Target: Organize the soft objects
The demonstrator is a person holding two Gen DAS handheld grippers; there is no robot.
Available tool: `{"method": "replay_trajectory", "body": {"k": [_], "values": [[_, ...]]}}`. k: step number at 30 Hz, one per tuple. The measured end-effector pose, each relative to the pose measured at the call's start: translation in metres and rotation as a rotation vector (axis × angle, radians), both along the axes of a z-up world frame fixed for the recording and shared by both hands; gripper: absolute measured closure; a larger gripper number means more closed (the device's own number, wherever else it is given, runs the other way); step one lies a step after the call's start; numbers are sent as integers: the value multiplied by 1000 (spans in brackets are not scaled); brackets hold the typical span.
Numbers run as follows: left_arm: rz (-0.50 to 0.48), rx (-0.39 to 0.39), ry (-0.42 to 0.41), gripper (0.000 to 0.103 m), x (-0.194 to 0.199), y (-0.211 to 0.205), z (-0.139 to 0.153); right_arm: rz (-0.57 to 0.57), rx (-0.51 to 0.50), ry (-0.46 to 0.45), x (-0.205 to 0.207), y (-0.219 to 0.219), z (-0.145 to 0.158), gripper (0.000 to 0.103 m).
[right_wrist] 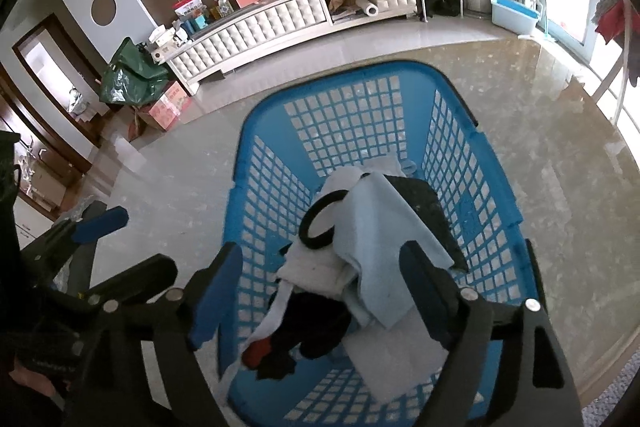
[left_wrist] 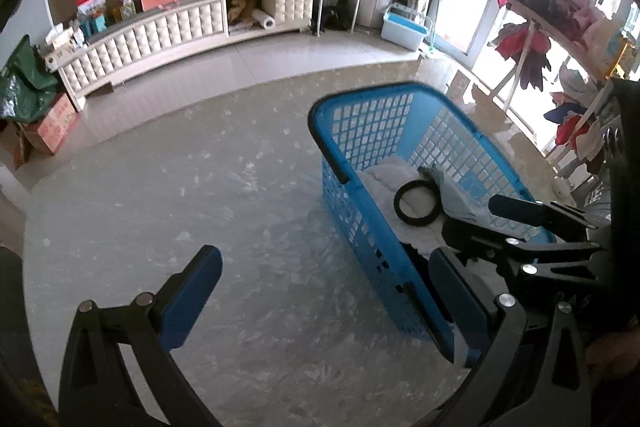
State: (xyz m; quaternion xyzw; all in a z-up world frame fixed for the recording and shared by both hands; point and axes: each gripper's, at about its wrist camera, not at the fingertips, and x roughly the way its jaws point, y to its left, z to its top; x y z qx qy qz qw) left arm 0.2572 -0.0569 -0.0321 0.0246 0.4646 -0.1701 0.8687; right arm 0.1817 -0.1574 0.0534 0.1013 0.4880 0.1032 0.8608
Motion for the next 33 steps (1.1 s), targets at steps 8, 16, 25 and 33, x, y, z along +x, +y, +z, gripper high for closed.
{"method": "replay_trajectory", "body": {"k": [8, 16, 25, 33], "values": [[16, -21, -99, 0, -34, 17, 38, -9, -78, -114, -32, 6, 36, 9], [50, -34, -234, 0, -87, 40, 79, -10, -131, -238, -74, 15, 65, 2], [89, 4, -340, 0, -146, 56, 104, -8, -133, -376, -103, 23, 76, 0], [185, 26, -360, 0, -175, 70, 106, 42, -139, -434, -116, 33, 80, 0]]}}
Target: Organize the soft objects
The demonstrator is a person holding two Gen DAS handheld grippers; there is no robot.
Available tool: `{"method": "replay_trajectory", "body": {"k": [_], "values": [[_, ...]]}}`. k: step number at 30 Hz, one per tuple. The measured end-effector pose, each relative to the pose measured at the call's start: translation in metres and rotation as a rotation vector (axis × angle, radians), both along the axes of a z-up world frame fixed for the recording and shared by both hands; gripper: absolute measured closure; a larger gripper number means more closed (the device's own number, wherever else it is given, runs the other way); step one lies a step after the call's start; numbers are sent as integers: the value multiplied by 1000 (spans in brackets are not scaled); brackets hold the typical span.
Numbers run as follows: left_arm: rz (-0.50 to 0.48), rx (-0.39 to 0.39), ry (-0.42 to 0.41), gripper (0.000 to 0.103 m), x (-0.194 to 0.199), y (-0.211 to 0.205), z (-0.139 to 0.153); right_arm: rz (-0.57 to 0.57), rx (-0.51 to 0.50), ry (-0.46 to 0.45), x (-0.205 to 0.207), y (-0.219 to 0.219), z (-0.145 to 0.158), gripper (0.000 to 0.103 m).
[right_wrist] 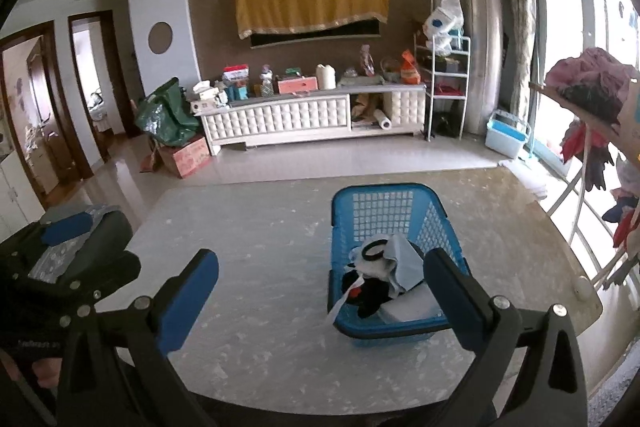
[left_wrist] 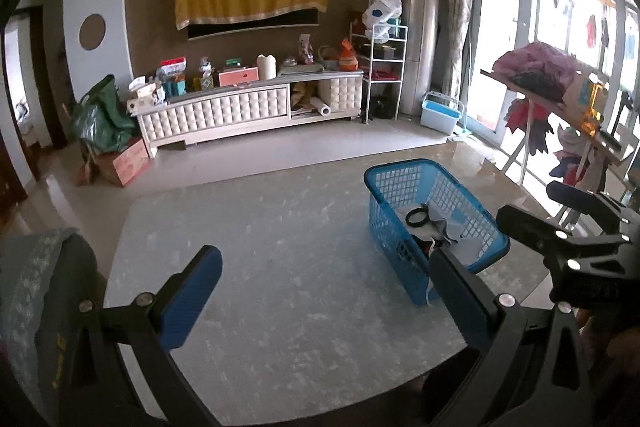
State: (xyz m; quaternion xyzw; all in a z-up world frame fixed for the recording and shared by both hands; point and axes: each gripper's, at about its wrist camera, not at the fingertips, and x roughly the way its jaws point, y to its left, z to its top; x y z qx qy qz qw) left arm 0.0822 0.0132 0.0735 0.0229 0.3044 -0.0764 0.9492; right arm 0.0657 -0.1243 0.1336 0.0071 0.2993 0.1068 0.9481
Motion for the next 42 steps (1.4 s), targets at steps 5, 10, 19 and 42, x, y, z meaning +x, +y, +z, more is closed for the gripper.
{"method": "replay_trajectory", "body": {"k": [5, 10, 19, 42], "values": [[13, -22, -6, 0, -14, 8, 0, 26, -33, -13, -8, 7, -2, 0], [11, -34, -9, 0, -21, 10, 1, 31, -48, -18, -10, 12, -2, 0], [7, -34, -24, 0, -31, 13, 3, 39, -39, -17, -18, 8, -2, 0], [3, -41, -37, 0, -42, 15, 11, 44, -30, -26, -27, 13, 0, 0]]}}
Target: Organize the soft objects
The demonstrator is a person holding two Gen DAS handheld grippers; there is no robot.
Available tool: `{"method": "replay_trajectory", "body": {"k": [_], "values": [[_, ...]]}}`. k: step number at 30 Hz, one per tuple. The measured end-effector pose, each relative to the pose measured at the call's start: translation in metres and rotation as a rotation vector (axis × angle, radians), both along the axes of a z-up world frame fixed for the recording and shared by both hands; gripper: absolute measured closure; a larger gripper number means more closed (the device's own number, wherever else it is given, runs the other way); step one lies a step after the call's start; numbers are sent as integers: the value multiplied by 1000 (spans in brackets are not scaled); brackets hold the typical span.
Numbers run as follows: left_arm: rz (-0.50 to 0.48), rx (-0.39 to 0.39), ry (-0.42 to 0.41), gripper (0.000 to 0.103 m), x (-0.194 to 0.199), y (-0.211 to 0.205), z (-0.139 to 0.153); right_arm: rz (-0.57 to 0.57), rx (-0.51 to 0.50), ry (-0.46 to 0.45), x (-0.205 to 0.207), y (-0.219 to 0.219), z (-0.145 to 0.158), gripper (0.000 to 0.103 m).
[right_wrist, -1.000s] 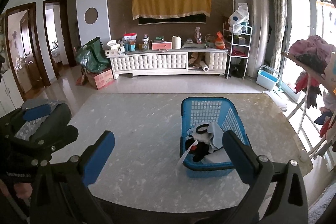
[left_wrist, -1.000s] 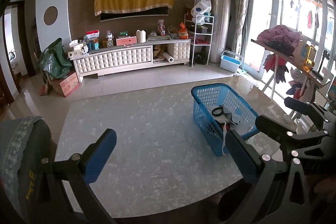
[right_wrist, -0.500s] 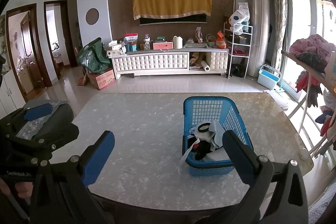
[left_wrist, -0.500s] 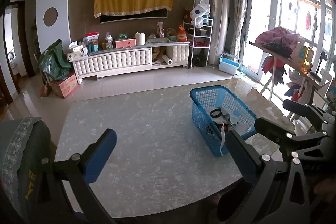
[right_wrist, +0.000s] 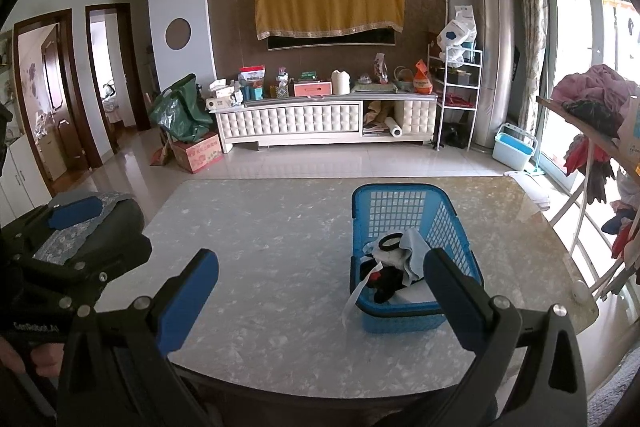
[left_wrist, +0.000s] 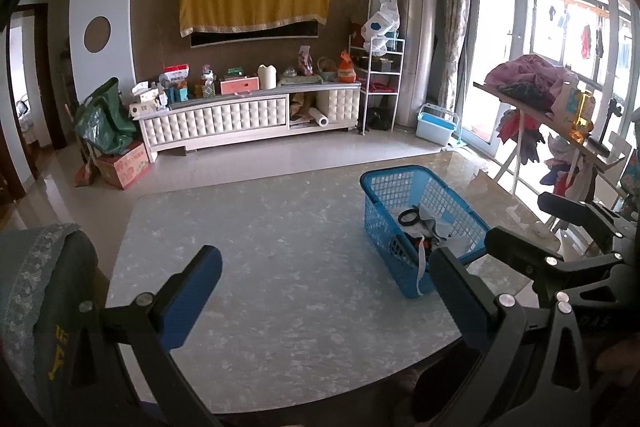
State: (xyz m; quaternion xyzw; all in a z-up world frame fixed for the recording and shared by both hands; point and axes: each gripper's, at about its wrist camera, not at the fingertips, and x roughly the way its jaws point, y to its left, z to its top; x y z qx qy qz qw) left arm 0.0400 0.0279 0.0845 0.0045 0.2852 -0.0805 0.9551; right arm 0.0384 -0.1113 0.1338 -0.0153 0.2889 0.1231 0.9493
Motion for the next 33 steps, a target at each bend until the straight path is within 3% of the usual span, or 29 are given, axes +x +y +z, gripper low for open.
{"method": "replay_trajectory", "body": {"k": [33], "values": [[9, -16, -2, 0, -4, 2, 4, 1, 3, -9, -9, 8, 4, 0]]}}
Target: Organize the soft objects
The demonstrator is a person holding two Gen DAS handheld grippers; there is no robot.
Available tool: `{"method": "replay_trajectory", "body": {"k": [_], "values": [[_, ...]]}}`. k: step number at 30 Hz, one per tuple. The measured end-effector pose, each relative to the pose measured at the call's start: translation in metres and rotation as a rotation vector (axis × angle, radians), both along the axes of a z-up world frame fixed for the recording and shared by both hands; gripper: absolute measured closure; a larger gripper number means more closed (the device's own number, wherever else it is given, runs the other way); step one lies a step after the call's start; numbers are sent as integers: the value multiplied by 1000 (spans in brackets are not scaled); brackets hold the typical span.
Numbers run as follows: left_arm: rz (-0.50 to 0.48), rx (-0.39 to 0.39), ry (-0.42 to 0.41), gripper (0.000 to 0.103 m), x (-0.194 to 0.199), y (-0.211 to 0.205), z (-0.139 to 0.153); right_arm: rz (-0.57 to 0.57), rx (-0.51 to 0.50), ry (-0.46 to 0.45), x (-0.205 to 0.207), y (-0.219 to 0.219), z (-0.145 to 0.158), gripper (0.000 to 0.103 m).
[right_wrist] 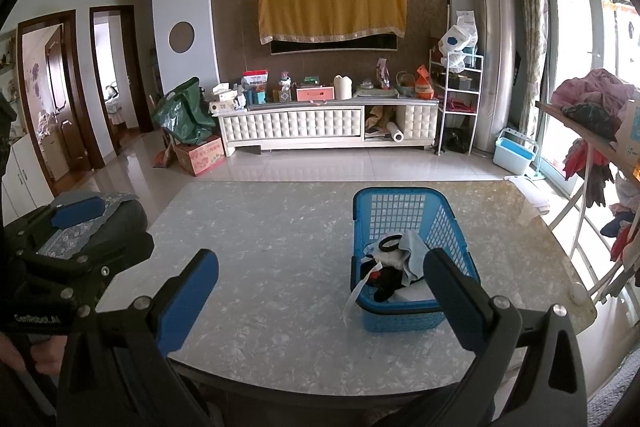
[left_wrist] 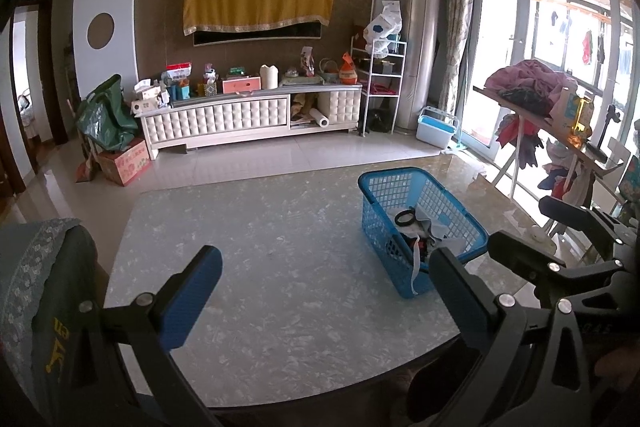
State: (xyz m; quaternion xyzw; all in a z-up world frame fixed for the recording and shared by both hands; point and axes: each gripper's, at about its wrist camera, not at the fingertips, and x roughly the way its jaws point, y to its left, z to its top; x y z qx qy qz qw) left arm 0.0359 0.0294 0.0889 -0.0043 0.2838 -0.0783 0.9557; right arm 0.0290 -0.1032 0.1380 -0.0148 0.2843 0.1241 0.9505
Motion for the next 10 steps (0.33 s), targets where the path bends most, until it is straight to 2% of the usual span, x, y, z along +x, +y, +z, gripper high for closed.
{"method": "replay_trajectory", "body": {"k": [10], "values": [[1, 0, -2, 0, -2, -1, 1, 5, -1, -3, -1, 4, 4, 0]]}}
